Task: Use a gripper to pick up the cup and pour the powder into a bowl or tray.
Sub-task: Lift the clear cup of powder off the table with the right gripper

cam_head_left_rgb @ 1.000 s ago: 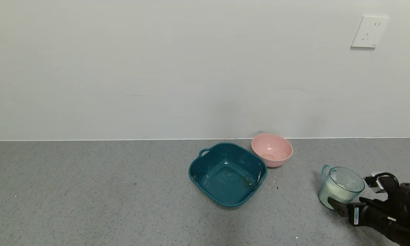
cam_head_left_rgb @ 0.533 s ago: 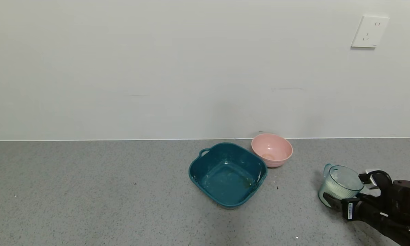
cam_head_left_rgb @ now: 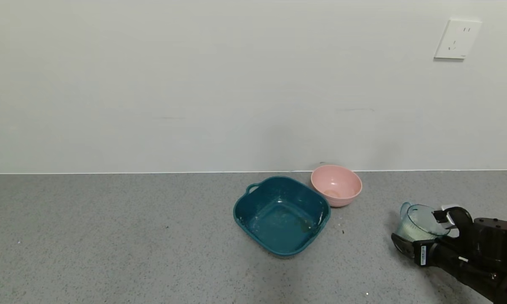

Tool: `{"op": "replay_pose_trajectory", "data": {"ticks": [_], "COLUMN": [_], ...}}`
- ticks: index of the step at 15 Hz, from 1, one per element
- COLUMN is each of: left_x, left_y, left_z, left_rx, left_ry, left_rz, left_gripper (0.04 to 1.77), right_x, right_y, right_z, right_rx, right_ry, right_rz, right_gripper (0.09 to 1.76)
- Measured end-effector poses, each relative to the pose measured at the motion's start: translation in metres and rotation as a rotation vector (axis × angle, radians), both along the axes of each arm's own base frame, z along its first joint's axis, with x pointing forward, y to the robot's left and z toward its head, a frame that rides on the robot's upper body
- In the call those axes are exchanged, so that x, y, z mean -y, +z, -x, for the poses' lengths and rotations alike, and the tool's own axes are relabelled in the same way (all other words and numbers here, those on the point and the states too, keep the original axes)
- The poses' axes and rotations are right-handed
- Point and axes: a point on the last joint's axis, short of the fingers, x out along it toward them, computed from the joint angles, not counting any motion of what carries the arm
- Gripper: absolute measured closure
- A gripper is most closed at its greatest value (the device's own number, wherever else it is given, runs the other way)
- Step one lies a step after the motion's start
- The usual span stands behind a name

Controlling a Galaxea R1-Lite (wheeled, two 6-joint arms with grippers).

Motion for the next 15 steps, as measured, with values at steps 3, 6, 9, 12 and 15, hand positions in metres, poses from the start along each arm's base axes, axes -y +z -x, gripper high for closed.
{"op": "replay_pose_trajectory", "data": {"ticks": [3, 6, 9, 12, 15], "left_x": [0.000, 0.000, 0.000, 0.000, 0.000], "left_y": [0.000, 0.000, 0.000, 0.000, 0.000], "left_z": [0.000, 0.000, 0.000, 0.000, 0.000], "left_rx": [0.000, 0.000, 0.000, 0.000, 0.000], "left_ry": [0.000, 0.000, 0.000, 0.000, 0.000], "left_rz": [0.000, 0.000, 0.000, 0.000, 0.000], "left_gripper": [0.09, 0.09, 0.09, 0.09, 0.09], "right_x": [0.000, 0.001, 0.003, 0.003, 0.003], "right_y": [0.000, 0.000, 0.000, -0.003, -0.004], "right_z": [-0.003, -0.007, -0.011, -0.013, -0.013], "right_rx": [0.007, 0.017, 0.029, 0.025, 0.021], "right_ry": [0.001, -0.007, -0.013, -0.017, -0.017], "right_rz": [0.001, 0.002, 0.004, 0.004, 0.004], "right_gripper": [0.14, 0.14, 0.14, 0.14, 0.48]}}
